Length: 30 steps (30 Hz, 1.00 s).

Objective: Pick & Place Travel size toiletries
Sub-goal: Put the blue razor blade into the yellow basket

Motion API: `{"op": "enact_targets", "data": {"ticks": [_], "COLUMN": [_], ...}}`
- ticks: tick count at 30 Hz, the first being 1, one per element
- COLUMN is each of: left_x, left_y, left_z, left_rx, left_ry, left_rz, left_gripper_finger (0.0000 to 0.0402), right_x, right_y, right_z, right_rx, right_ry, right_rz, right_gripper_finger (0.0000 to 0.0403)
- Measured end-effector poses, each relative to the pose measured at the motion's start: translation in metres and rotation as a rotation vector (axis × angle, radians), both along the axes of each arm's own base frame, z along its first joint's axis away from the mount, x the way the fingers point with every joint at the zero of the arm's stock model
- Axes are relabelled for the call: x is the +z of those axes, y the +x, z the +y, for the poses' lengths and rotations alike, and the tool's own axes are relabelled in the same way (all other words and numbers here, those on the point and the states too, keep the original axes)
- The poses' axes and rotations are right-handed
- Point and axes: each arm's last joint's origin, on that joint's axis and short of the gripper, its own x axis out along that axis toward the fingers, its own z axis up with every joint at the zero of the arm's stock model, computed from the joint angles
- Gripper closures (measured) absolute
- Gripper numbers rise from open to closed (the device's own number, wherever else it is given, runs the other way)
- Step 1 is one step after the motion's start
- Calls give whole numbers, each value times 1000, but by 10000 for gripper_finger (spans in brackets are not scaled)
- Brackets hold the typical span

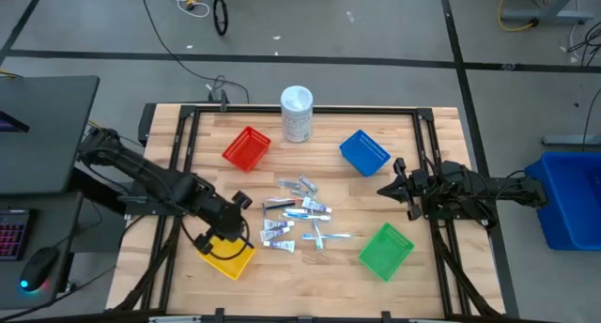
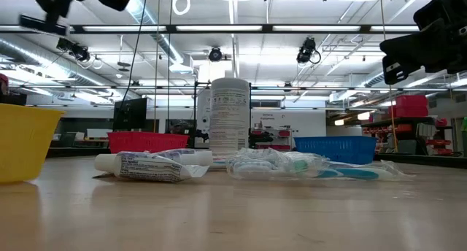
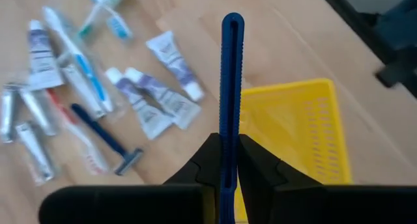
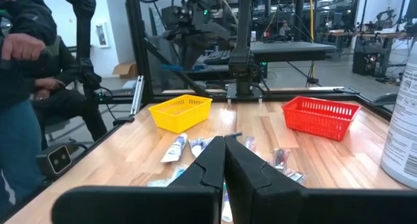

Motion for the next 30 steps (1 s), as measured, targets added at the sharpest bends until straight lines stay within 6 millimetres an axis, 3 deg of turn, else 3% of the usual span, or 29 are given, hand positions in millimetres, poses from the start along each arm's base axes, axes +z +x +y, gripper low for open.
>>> {"op": "enact_targets", "data": {"ticks": [17,30], "left_x": [-1,-2], "left_y": [-30,-44], "left_z": [-43,-58], "left_rx": [-156,-351], "left_ry": [-14,41], "left_rz": [35,8], "left_gripper_finger": [360,363], "right_x": [0,0], "right_y": [0,0], "right_z": [0,0], "right_rx": [0,0], "right_ry": [0,0], "right_rz": [1,1], "right_gripper_finger": [390,390]}}
